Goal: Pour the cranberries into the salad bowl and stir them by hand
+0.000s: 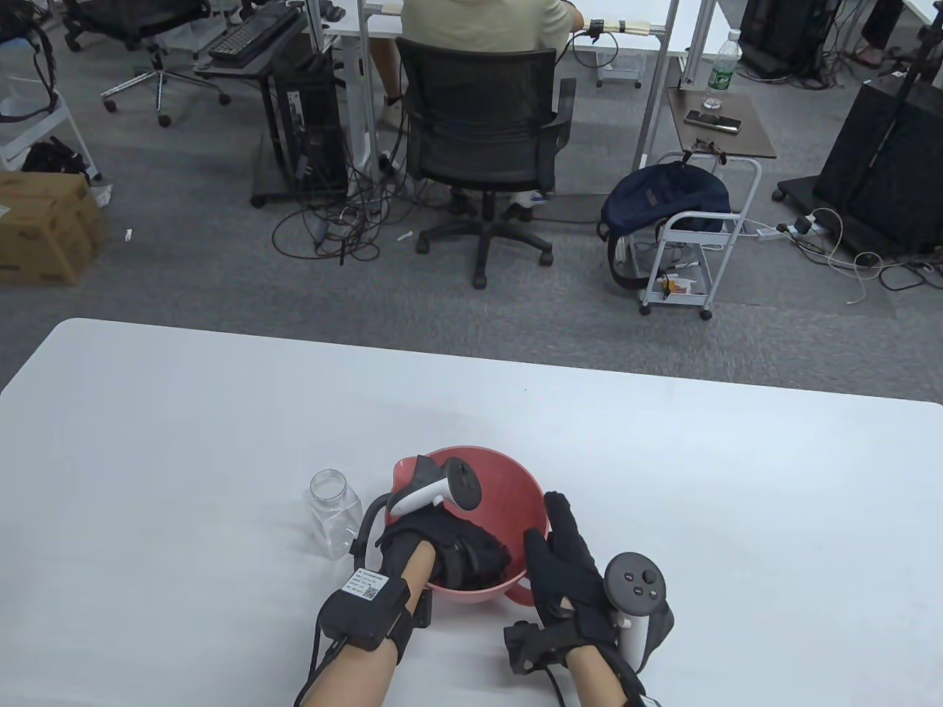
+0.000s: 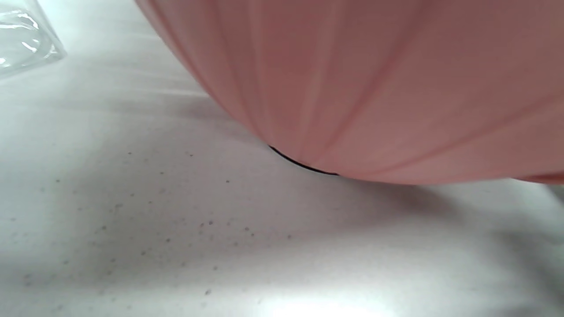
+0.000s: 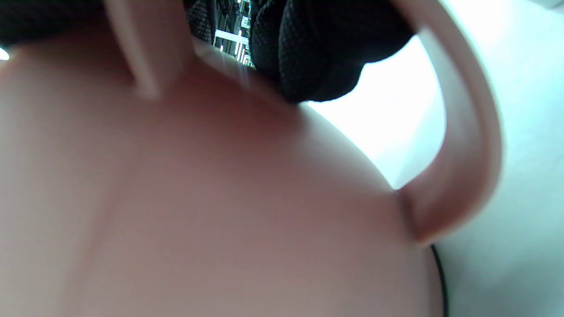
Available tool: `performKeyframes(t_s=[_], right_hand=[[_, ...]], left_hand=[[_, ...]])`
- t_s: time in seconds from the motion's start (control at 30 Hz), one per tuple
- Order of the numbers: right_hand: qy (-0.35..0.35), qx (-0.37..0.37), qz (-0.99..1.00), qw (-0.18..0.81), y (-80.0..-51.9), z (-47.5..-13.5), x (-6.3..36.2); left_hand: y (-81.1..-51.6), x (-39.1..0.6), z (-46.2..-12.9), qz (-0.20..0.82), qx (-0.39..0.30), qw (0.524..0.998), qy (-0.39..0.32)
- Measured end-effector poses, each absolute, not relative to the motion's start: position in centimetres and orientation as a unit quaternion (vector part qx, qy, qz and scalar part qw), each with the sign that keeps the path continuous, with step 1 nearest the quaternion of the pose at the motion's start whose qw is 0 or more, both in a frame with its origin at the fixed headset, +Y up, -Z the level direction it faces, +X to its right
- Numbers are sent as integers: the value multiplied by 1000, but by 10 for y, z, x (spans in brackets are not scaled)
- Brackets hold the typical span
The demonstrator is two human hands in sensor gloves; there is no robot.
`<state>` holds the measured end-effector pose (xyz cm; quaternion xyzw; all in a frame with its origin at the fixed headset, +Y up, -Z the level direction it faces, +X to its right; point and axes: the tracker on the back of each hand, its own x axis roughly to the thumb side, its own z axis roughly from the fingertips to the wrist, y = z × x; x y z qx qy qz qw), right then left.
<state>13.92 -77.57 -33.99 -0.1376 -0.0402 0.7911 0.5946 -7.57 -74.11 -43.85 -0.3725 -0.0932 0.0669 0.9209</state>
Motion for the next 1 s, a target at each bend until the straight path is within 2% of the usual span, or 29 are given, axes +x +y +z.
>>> performKeyframes(t_s=[1.0], right_hand=[[-34,-134,792,595,-776,-341,140]], left_hand=[[-741,-80,-440,114,-368,915,-119]])
